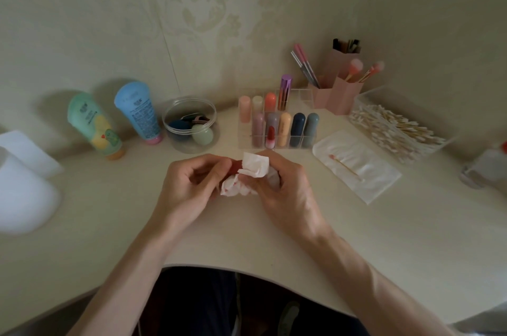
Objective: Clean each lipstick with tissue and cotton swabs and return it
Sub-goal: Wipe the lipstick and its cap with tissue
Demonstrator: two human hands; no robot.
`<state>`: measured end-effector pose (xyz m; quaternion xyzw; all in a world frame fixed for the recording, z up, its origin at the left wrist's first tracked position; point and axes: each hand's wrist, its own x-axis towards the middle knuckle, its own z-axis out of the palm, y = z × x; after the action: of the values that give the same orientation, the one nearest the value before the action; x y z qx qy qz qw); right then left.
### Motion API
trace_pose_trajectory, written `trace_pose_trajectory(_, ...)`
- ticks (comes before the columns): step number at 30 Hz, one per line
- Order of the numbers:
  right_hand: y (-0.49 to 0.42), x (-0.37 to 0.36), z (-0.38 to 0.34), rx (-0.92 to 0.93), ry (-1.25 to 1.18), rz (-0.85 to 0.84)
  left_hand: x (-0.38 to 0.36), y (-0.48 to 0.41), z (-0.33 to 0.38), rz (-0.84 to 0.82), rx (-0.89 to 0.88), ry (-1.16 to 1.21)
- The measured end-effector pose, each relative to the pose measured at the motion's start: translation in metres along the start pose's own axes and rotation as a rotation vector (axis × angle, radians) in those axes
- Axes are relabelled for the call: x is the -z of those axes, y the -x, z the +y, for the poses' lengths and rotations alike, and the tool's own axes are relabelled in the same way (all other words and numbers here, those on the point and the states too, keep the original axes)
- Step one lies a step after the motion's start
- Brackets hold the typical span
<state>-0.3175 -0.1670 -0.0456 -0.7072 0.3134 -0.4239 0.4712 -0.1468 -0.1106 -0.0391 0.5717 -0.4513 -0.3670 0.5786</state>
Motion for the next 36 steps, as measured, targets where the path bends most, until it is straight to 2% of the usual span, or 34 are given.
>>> trace_pose_trajectory(5, -0.0008, 0.0004, 0.0021, -0.047, -0.045, -0.017, 0.0018, -0.0001, -0.0001, 0.019, -0.103, -0.038)
trace_pose_trajectory(10, -0.0012, 0.0006, 0.001, 0.004, -0.037, 0.017, -0.0025, 0.0002, 0.0034, -0.005, 0.022, 0.027)
trace_pose_trajectory(17, -0.0017, 0.0, 0.0051, -0.036, -0.082, -0.006, 0.0005, 0.0003, -0.0002, 0.015, -0.07, 0.006)
trace_pose_trajectory(23, -0.0031, 0.0013, 0.0068, -0.056, -0.096, 0.023, 0.001, -0.0021, 0.0001, -0.025, 0.021, -0.002)
trace_pose_trajectory(30, -0.0004, 0.0019, 0.0053, -0.047, -0.102, -0.008, 0.0024, -0.0035, -0.0025, -0.001, -0.105, -0.019)
trace_pose_trajectory(36, -0.0024, 0.0011, 0.0069, -0.022, -0.073, 0.028, 0.0009, -0.0019, -0.0011, -0.021, -0.002, -0.014)
